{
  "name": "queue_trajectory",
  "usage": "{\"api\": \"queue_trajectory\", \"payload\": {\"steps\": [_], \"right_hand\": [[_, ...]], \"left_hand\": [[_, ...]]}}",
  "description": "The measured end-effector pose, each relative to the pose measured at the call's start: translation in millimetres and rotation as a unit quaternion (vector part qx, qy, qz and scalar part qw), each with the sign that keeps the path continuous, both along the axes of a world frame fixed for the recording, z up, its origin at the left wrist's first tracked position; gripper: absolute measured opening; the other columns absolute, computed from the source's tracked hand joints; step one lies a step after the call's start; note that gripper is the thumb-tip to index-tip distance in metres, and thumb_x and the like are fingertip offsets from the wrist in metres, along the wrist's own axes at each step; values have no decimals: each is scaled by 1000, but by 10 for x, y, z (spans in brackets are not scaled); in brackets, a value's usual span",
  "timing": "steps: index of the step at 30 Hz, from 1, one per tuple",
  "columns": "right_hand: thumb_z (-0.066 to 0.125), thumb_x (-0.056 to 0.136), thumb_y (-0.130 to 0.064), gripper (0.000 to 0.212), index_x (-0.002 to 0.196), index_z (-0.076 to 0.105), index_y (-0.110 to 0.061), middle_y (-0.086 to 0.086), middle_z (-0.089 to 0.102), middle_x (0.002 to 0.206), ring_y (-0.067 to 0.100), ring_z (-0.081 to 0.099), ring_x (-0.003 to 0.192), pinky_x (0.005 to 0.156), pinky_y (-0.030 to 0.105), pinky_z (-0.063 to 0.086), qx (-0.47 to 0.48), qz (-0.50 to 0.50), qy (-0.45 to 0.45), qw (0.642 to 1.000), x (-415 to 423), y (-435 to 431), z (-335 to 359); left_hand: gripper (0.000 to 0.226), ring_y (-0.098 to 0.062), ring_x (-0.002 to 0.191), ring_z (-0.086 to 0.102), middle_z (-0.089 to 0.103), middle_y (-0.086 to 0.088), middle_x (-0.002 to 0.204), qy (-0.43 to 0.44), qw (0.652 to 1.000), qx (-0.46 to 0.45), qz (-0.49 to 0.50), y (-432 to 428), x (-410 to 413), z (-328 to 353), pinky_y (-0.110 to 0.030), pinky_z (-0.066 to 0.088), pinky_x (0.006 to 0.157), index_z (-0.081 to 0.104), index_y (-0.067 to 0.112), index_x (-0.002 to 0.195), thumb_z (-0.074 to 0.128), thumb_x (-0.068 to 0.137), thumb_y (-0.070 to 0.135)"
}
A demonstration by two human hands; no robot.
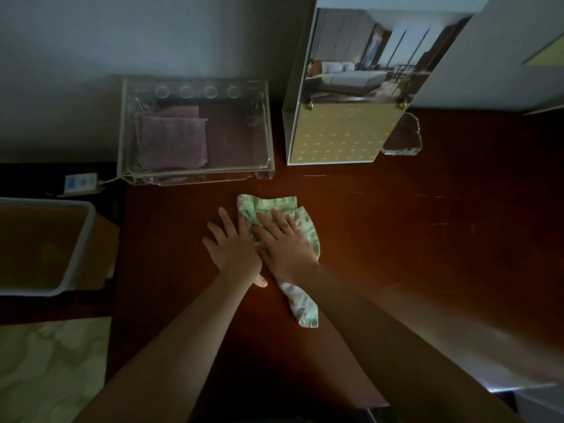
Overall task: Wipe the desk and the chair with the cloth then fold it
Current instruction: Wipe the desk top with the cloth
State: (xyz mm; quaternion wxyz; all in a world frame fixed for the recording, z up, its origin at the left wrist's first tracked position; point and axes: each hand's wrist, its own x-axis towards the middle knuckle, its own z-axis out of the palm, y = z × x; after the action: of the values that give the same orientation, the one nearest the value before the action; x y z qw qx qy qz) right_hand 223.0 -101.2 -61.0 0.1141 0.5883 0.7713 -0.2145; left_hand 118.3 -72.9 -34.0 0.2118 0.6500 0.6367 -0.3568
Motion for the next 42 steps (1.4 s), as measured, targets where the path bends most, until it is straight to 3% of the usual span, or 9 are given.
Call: {"api": "queue_trajectory", "payload": {"steps": [3, 6, 15, 20, 25, 29, 33, 38, 42], "right_hand": [[22, 100, -47, 57, 151, 7, -27, -4, -1, 159, 17, -11, 145, 115, 36, -11, 9, -45, -1, 999, 129, 20, -26], [20, 98, -53, 60, 151, 6, -26, -1, 3, 159, 19, -5, 146, 117, 39, -4, 20, -174, -1, 985, 367, 128, -61], [20, 98, -53, 64, 152, 6, -21, 3, 3, 159, 22, 0, 146, 117, 42, 1, 41, -465, -25, 884, 1452, 166, -4], [25, 100, -46, 57, 151, 8, -29, 4, -5, 159, 30, -7, 145, 116, 49, -2, 10, -458, -34, 888, 1203, 318, 22], [26, 101, -42, 52, 150, 11, -34, -2, -5, 159, 31, -12, 144, 114, 49, -8, -5, -222, -20, 975, 469, 488, 25], [25, 101, -44, 54, 150, 11, -30, -6, 0, 159, 23, -10, 145, 115, 45, -6, -2, -146, -5, 989, 253, 514, 10], [20, 98, -53, 59, 151, 10, -29, -5, 4, 159, 20, -4, 146, 116, 42, -1, 9, -233, -24, 972, 664, 481, 3], [21, 98, -52, 62, 151, 9, -23, 0, 6, 159, 23, 3, 146, 116, 45, 2, 27, -429, -46, 902, 1251, 310, 17], [25, 99, -47, 60, 151, 13, -20, 4, 7, 159, 26, 3, 146, 116, 48, 5, 23, -462, -38, 886, 1293, 290, 23]], "left_hand": [[152, -41, 143, -6, -31, -18, 150, -15, 1000, -1, 1, -7, -50, -11, -52, 12, 115, -35, 19, 140, 82, 52, 59], [156, -41, 143, -7, -32, -18, 150, -28, 1000, -13, 0, 15, -79, -6, -54, 13, 114, -39, 20, 137, 82, 50, 61], [156, -48, 135, -26, -49, -21, 137, -60, 996, -67, 24, 105, -95, -33, -64, 5, 110, -50, 29, 125, 84, 51, 57], [159, -53, 129, -33, -55, -24, 129, -54, 993, -95, 41, 175, -45, -46, -67, 4, 109, -56, 28, 117, 86, 50, 53], [161, -55, 127, -34, -56, -26, 126, -45, 992, -111, 49, 206, -15, -37, -68, 4, 108, -57, 26, 113, 87, 48, 52], [160, -55, 127, -34, -56, -25, 127, -48, 992, -108, 48, 200, -20, -22, -67, 4, 108, -57, 26, 113, 87, 48, 53], [159, -54, 127, -35, -56, -25, 127, -62, 992, -104, 40, 191, -58, -43, -68, 3, 108, -56, 28, 115, 86, 49, 55], [158, -53, 127, -35, -57, -24, 127, -73, 992, -95, 33, 175, -83, -64, -68, 1, 108, -56, 29, 116, 86, 49, 55], [158, -54, 126, -36, -57, -25, 126, -73, 992, -96, 33, 181, -74, -62, -69, 1, 107, -56, 28, 115, 86, 50, 54]]}}
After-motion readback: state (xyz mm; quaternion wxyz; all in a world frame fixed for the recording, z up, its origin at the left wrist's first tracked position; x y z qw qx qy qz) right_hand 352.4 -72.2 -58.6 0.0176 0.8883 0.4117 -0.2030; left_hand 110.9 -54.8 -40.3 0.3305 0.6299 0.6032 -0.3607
